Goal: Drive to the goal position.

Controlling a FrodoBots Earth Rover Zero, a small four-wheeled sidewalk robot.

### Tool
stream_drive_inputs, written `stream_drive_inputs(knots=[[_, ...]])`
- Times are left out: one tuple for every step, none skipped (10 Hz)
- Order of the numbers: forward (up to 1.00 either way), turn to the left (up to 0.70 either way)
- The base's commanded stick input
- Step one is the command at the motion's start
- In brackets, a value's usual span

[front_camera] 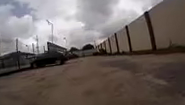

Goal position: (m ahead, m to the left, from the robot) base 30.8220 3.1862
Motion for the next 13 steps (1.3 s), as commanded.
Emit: stream_drive_inputs(knots=[[0.3, 0.0], [0.3, 0.0], [0.3, 0.0], [0.3, 0.0], [0.3, 0.0], [0.3, 0.0], [0.3, 0.0], [0.3, 0.0], [0.3, 0.0], [0.3, 0.0], [0.3, 0.0], [0.3, 0.0], [0.3, 0.0]])
